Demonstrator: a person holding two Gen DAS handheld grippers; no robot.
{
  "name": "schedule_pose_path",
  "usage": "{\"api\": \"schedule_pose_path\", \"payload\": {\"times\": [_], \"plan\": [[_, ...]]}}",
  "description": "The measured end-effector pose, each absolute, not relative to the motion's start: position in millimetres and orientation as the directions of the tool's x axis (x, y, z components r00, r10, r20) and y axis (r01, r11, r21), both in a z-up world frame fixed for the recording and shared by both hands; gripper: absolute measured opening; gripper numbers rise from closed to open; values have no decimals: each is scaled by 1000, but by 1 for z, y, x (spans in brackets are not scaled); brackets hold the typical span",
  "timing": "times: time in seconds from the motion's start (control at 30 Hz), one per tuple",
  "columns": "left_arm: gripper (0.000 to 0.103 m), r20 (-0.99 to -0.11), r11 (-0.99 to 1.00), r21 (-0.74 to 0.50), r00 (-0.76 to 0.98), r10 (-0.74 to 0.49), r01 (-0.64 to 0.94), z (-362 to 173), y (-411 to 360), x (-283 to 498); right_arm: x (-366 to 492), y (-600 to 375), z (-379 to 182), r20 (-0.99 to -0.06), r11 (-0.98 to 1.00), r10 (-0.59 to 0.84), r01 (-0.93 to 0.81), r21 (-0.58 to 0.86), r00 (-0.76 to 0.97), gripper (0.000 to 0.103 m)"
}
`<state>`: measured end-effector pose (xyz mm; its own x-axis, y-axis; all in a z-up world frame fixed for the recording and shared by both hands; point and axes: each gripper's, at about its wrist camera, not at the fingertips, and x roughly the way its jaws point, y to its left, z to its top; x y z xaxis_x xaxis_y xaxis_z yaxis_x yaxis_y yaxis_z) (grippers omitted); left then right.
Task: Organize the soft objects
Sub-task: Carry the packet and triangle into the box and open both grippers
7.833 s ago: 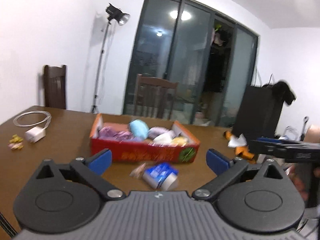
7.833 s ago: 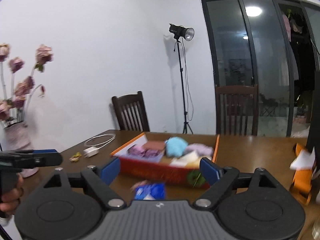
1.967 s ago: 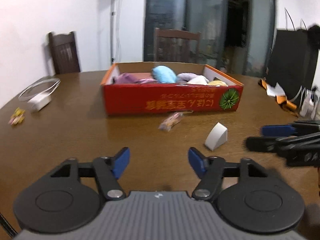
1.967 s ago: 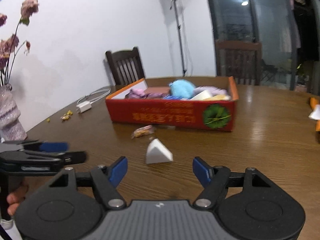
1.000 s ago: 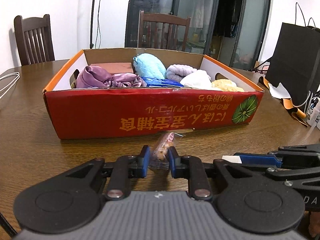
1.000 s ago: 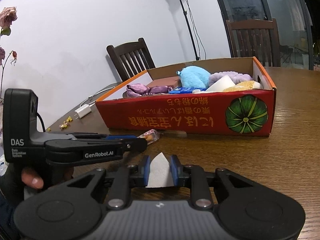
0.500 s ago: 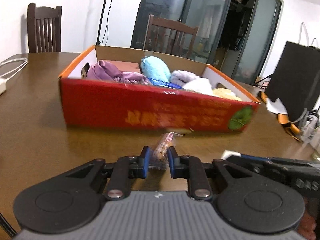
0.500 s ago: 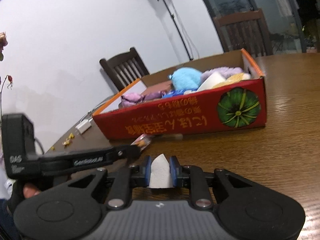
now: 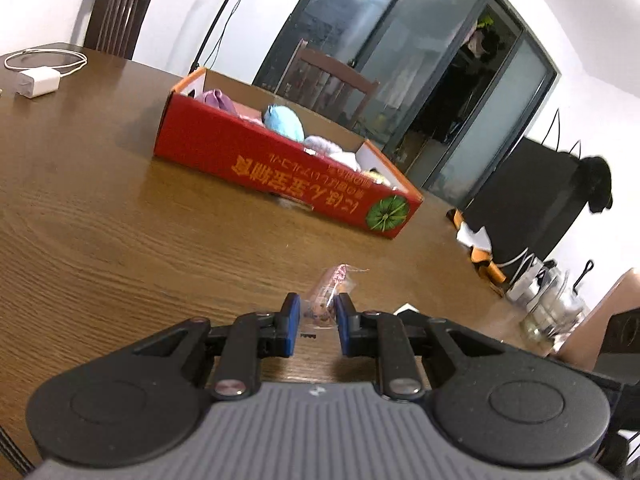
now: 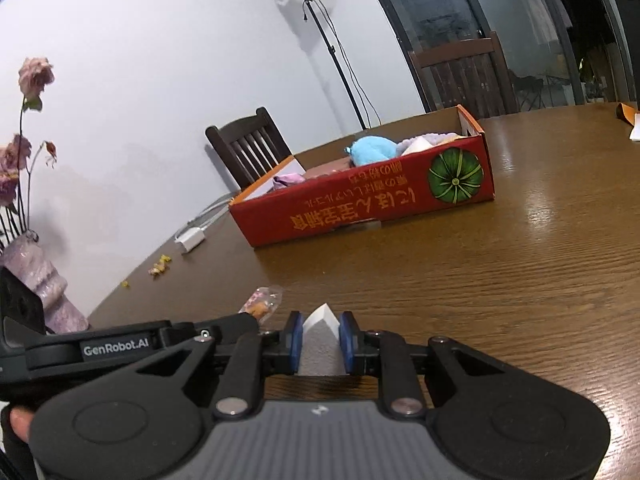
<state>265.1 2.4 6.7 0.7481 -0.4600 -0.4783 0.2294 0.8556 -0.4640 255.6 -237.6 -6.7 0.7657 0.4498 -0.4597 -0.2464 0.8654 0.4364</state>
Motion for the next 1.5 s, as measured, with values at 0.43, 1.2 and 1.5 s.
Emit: {"api": "schedule_pose_path", "payload": {"times": [0.43, 1.2, 1.5], "plan": [[20, -371, 912, -298, 846, -382, 282, 95, -11, 363, 333, -236, 76, -327, 872, 465, -362, 329, 823, 19], [62, -497, 938, -309, 815, -299, 156, 43, 2, 480, 505, -236, 21, -438, 873, 418, -219, 437, 796, 45], [64, -458, 960, -228, 853, -252, 161, 73, -4, 448, 471, -254, 55, -409, 896, 379, -220, 385, 830, 48]]}}
